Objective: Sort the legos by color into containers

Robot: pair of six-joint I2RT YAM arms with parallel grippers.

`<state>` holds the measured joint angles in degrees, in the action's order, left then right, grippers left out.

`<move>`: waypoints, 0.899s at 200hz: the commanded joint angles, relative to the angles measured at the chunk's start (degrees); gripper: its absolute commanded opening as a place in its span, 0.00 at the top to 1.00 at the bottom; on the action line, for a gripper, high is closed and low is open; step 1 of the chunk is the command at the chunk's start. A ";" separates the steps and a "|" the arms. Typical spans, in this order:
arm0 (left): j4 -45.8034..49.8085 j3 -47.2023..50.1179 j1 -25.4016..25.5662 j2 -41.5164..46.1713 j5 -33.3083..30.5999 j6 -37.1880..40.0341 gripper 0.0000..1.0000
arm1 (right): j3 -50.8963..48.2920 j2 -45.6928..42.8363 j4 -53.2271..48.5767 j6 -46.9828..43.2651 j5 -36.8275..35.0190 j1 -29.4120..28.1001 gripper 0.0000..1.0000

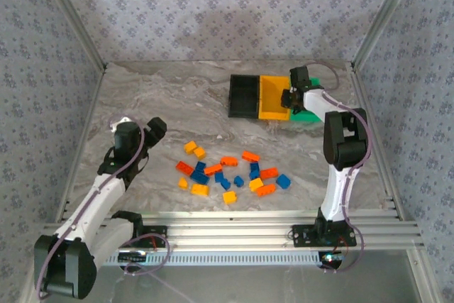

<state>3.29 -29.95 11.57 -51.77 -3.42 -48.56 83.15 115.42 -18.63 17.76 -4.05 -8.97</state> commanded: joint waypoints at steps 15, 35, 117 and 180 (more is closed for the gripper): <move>0.96 0.69 0.98 1.70 0.78 -0.44 0.09 | -1.96 -1.33 -0.52 1.49 0.91 -3.67 0.92; 1.26 0.77 1.38 2.35 0.48 -0.52 0.09 | -4.40 -2.92 0.84 1.84 -1.28 -7.74 1.00; 4.89 1.57 1.61 5.74 0.09 -0.98 0.08 | -6.84 -4.23 -1.39 11.12 -11.30 -23.01 1.00; 6.46 1.66 1.61 7.57 -0.27 -0.21 0.08 | -5.81 -2.32 -3.41 15.54 -13.70 -26.43 1.00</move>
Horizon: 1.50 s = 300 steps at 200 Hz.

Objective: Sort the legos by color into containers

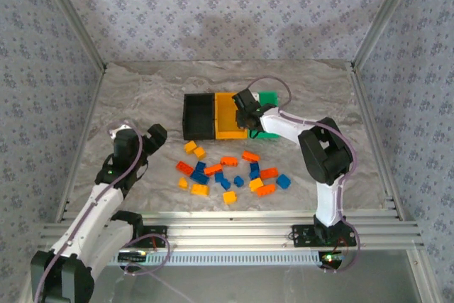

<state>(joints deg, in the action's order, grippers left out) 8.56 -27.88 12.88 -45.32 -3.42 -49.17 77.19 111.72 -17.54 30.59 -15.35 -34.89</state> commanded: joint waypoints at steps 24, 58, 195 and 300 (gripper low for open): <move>1.46 -0.32 0.30 1.47 -0.19 0.72 0.05 | 0.28 1.83 -4.53 3.38 -2.49 -0.53 0.88; 1.55 -0.16 0.30 2.14 0.34 1.23 0.00 | 0.50 0.96 -3.82 2.87 -2.71 -0.48 0.54; 9.73 -5.06 9.07 2.18 4.83 3.67 0.00 | -29.27 -32.95 -7.21 4.30 -3.37 -6.24 0.26; 10.18 -3.32 9.65 -0.04 5.18 3.29 0.01 | -23.87 -18.85 -5.09 -10.47 3.50 -8.14 0.18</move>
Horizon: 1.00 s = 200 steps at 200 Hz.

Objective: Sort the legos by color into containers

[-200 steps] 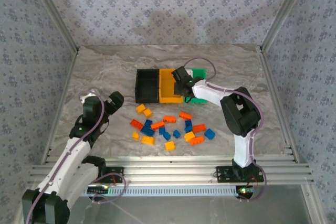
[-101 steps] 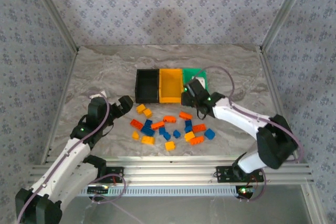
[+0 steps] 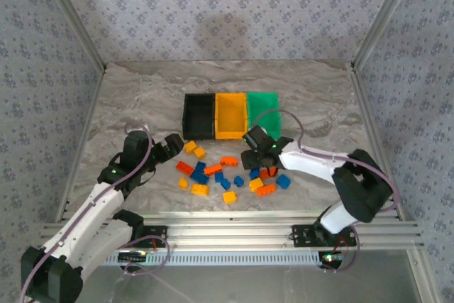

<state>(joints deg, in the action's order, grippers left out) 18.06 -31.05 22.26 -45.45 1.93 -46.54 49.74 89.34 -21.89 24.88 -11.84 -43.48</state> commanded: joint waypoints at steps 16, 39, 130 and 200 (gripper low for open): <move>0.42 -0.07 0.28 -0.27 -0.07 0.61 0.00 | 4.38 5.20 -1.02 -5.93 -0.02 1.16 0.19; 0.13 -0.02 0.30 -1.11 -0.09 0.59 0.00 | 4.59 6.57 -0.34 -7.29 1.52 2.14 0.23; -0.49 0.20 0.33 -3.22 0.09 -0.05 0.01 | 2.97 5.64 3.55 -9.50 5.53 2.91 0.67; -0.99 -0.20 1.53 -3.27 -2.54 -0.78 0.00 | -0.07 -7.32 4.55 -7.04 3.97 2.70 0.84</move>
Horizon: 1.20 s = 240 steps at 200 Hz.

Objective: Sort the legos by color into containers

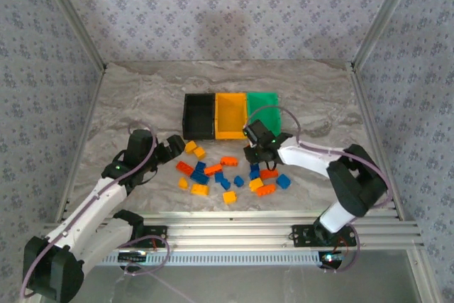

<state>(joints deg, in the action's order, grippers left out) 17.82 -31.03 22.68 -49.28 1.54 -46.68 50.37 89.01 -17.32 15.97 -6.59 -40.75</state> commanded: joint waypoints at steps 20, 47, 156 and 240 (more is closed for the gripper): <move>-0.28 -0.33 2.57 1.11 -4.52 0.31 0.00 | 0.13 -11.91 -2.58 4.05 -3.71 0.99 0.84; 3.91 -2.70 2.67 -0.30 -5.41 1.03 0.00 | 4.16 -11.18 -3.92 6.76 -5.36 5.97 0.84; 2.96 -3.25 2.64 -4.31 -2.46 4.23 0.03 | 28.42 15.55 -5.48 8.88 -3.57 16.30 0.66; 1.66 -3.45 2.67 -4.12 0.10 4.28 0.00 | 11.39 -3.87 -9.11 15.92 -4.90 13.17 0.32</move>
<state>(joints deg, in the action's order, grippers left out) 19.92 -32.86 25.19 -53.74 0.21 -42.92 69.80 94.59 -21.93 26.81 -10.24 -25.43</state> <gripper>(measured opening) 0.996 0.673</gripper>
